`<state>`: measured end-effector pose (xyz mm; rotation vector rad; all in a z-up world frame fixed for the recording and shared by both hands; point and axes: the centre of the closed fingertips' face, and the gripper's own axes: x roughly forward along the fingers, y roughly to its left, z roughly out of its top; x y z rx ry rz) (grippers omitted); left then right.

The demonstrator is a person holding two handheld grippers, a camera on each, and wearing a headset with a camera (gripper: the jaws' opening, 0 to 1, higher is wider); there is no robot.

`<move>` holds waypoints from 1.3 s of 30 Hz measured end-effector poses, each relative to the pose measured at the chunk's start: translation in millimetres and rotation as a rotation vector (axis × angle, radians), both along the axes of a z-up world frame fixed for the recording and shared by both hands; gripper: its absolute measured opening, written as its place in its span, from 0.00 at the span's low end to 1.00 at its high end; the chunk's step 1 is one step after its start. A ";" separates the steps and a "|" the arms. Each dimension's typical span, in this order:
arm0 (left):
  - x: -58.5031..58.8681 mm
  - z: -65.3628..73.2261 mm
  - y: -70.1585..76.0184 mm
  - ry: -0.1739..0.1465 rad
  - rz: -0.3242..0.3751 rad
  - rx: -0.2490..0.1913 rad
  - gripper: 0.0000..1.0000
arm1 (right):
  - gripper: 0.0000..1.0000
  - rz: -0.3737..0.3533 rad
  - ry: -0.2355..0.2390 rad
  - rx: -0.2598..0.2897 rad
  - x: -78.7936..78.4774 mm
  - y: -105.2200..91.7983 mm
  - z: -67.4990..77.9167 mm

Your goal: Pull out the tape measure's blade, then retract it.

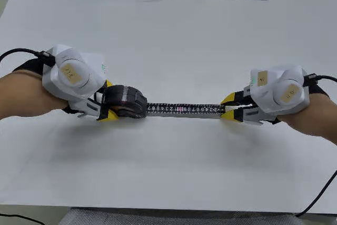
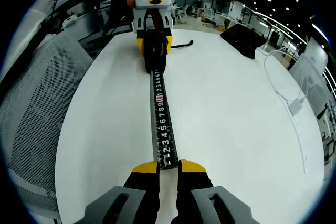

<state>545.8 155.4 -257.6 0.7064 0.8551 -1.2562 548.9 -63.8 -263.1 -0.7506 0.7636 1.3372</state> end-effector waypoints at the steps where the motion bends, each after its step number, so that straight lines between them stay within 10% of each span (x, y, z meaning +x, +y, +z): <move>1: 0.0 0.0 -0.1 0.000 0.000 0.000 0.29 | 0.07 -0.001 0.001 -0.001 -0.2 -1.0 0.1; 39: 0.0 0.3 -0.2 -0.001 -0.010 0.002 0.29 | 0.07 -0.032 0.014 -0.052 -4.1 -42.0 1.8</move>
